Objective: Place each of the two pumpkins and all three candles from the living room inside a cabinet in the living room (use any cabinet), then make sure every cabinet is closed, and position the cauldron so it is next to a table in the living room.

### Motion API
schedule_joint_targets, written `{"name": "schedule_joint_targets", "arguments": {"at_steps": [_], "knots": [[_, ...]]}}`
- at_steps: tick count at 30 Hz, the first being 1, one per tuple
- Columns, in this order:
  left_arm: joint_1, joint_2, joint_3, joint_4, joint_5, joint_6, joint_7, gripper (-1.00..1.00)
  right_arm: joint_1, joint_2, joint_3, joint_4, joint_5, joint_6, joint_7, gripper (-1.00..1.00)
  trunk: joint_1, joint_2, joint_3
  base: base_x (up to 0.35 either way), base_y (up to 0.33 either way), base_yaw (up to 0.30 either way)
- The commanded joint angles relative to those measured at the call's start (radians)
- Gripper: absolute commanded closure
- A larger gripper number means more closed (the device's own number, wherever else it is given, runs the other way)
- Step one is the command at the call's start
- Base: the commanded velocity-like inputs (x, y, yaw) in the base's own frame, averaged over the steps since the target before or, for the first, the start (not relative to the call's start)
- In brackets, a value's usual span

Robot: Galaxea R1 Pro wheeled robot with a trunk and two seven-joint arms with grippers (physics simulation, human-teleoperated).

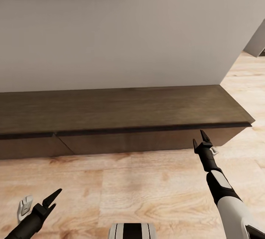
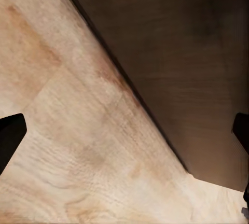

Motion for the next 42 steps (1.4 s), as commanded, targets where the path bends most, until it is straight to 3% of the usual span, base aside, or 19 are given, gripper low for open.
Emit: {"name": "schedule_joint_targets", "arguments": {"at_steps": [1, 8, 10, 13, 23, 26, 30, 39, 42], "knots": [[0.000, 0.001, 0.002, 0.000, 0.005, 0.005, -0.015, -1.00, -0.001, 0.000, -0.001, 0.001, -0.009, 0.009, 0.002, -1.00, 0.000, 0.000, -0.001, 0.131, 0.009, 0.000], [-0.001, 0.003, 0.012, -0.002, 0.023, 0.015, -0.039, -1.00, -0.002, 0.000, 0.003, 0.001, -0.007, 0.010, -0.029, -1.00, 0.000, 0.000, -0.001, 0.050, 0.003, 0.000], [-0.001, 0.005, 0.014, -0.002, 0.045, 0.018, -0.041, -1.00, -0.002, 0.000, 0.004, 0.001, -0.007, 0.010, -0.047, -1.00, 0.000, 0.000, -0.001, 0.010, 0.001, 0.000], [-0.002, 0.007, 0.015, -0.004, 0.109, 0.024, -0.041, -1.00, -0.002, 0.000, 0.004, 0.001, -0.007, 0.010, -0.061, -1.00, 0.000, 0.000, -0.001, 0.004, 0.000, 0.000], [-0.002, 0.007, 0.015, -0.004, 0.115, 0.026, -0.041, -1.00, -0.002, 0.000, 0.005, 0.001, -0.007, 0.010, -0.062, -1.00, 0.000, 0.000, -0.001, 0.002, 0.000, 0.000], [-0.006, 0.060, -0.038, -0.003, 0.110, 0.036, -0.052, -1.00, -0.002, 0.004, 0.004, -0.009, -0.008, 0.009, -0.057, -1.00, 0.002, -0.001, -0.012, 0.001, 0.000, 0.000], [-0.008, 0.091, -0.068, -0.001, 0.107, 0.040, -0.058, -1.00, -0.002, 0.002, 0.005, -0.015, -0.010, 0.016, -0.053, -1.00, 0.003, -0.002, -0.024, 0.000, 0.000, 0.000], [-0.008, 0.101, -0.097, 0.002, 0.100, 0.041, -0.105, -1.00, -0.002, 0.003, 0.006, -0.047, -0.004, 0.035, -0.050, -1.00, 0.003, -0.002, -0.024, 0.000, 0.000, 0.000], [-0.007, 0.097, -0.120, 0.009, 0.060, 0.032, -0.109, -1.00, -0.002, 0.005, 0.004, -0.060, -0.003, 0.036, -0.049, -1.00, 0.003, -0.002, -0.024, 0.068, 0.000, 0.000]]}}
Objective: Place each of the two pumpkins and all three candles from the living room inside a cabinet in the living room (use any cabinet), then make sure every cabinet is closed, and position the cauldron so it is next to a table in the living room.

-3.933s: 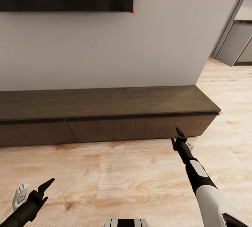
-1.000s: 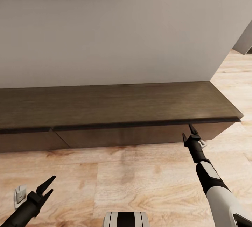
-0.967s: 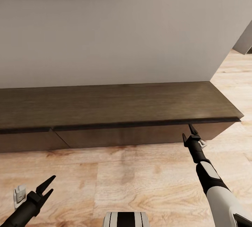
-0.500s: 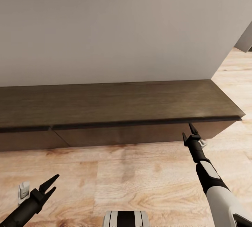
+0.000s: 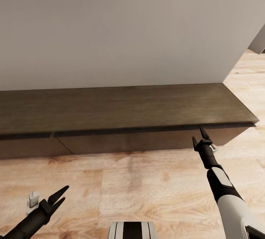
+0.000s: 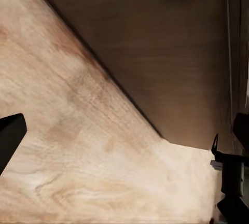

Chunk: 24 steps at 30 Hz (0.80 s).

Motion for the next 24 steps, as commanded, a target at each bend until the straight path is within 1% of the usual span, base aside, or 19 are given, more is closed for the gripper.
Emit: {"name": "schedule_joint_targets", "arguments": {"at_steps": [1, 2, 5, 9, 14, 18, 24], "knots": [[0.000, -0.002, -0.002, 0.001, -0.006, 0.006, 0.000, -1.00, 0.000, 0.000, -0.002, -0.001, -0.008, 0.009, 0.002, -1.00, 0.000, 0.000, -0.001, 0.183, 0.000, 0.000], [0.000, -0.005, -0.005, 0.003, -0.025, 0.003, -0.001, -1.00, 0.000, 0.001, -0.002, -0.003, -0.008, 0.010, 0.001, -1.00, 0.000, 0.000, -0.001, 0.216, 0.000, 0.000], [0.000, -0.009, -0.009, 0.005, -0.047, 0.000, -0.001, -1.00, 0.000, 0.002, -0.004, -0.005, -0.008, 0.008, 0.002, -1.00, 0.000, 0.000, -0.001, 0.133, 0.000, 0.000], [0.000, -0.009, -0.011, 0.006, -0.055, -0.001, 0.000, -1.00, 0.001, 0.003, -0.005, -0.005, -0.009, 0.004, 0.003, -1.00, 0.000, 0.000, -0.001, 0.042, 0.000, 0.000], [0.000, -0.010, -0.011, 0.006, -0.057, -0.002, 0.000, -1.00, 0.000, 0.003, -0.006, -0.004, -0.011, 0.001, 0.003, -1.00, 0.000, 0.000, -0.001, 0.008, 0.000, 0.000], [0.000, -0.010, -0.010, 0.004, -0.048, -0.001, -0.001, -1.00, 0.001, 0.003, -0.006, -0.004, -0.012, 0.001, 0.004, -1.00, 0.000, 0.000, -0.001, 0.001, 0.000, 0.000], [-0.001, -0.007, 0.000, -0.002, -0.044, 0.001, -0.002, -1.00, 0.001, 0.002, -0.006, -0.004, -0.014, 0.002, 0.004, -1.00, 0.003, -0.002, -0.024, 0.000, 0.000, 0.000]]}}
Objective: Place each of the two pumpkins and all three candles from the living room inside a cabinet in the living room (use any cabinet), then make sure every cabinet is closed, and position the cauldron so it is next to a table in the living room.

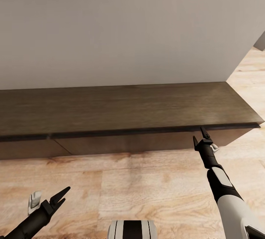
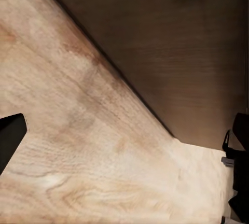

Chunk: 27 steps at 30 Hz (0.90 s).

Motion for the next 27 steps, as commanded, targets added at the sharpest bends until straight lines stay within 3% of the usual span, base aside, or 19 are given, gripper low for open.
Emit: {"name": "schedule_joint_targets", "arguments": {"at_steps": [1, 19, 27], "knots": [[0.000, -0.001, 0.002, -0.002, 0.006, 0.008, 0.001, -1.00, -0.001, -0.001, -0.002, 0.001, -0.009, 0.010, 0.001, -1.00, 0.000, -0.001, -0.004, 0.000, 0.000, 0.000], [0.000, -0.001, 0.000, -0.005, 0.002, 0.007, -0.002, -1.00, -0.001, -0.004, 0.000, -0.002, -0.006, 0.015, 0.003, -1.00, 0.001, -0.001, -0.012, 0.000, 0.000, 0.000], [0.001, -0.004, -0.005, 0.005, -0.007, -0.044, -0.001, -1.00, -0.001, -0.003, 0.000, -0.002, -0.006, 0.014, 0.003, -1.00, 0.001, -0.001, -0.012, 0.107, 0.000, 0.000]]}}
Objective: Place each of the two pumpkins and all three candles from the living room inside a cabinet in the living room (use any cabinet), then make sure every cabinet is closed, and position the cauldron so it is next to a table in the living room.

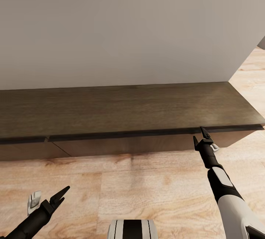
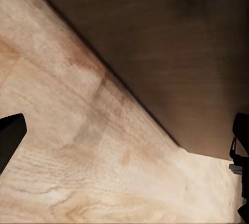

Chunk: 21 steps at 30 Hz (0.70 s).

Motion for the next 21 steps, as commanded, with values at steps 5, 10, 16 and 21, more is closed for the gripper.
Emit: {"name": "schedule_joint_targets", "arguments": {"at_steps": [5, 10, 16, 21], "knots": [[0.000, 0.001, 0.000, 0.000, 0.006, -0.001, 0.000, -1.00, -0.001, 0.000, -0.002, 0.001, -0.009, 0.009, 0.001, -1.00, 0.000, 0.000, 0.000, 0.020, 0.000, 0.000], [0.000, 0.001, -0.001, 0.000, 0.006, -0.002, 0.001, -1.00, -0.001, 0.001, -0.003, 0.001, -0.009, 0.009, 0.000, 1.00, 0.000, 0.000, 0.000, 0.003, 0.000, 0.000], [0.000, 0.001, -0.001, 0.000, 0.005, -0.003, 0.003, -1.00, -0.001, 0.000, -0.003, 0.002, -0.011, 0.009, 0.000, 1.00, 0.000, 0.000, 0.000, 0.000, 0.000, 0.000], [0.000, -0.001, -0.001, 0.007, 0.004, -0.013, 0.003, -1.00, 0.000, 0.000, -0.003, 0.002, -0.012, 0.009, 0.000, 1.00, 0.000, 0.000, 0.000, -0.058, -0.039, 0.000]]}}
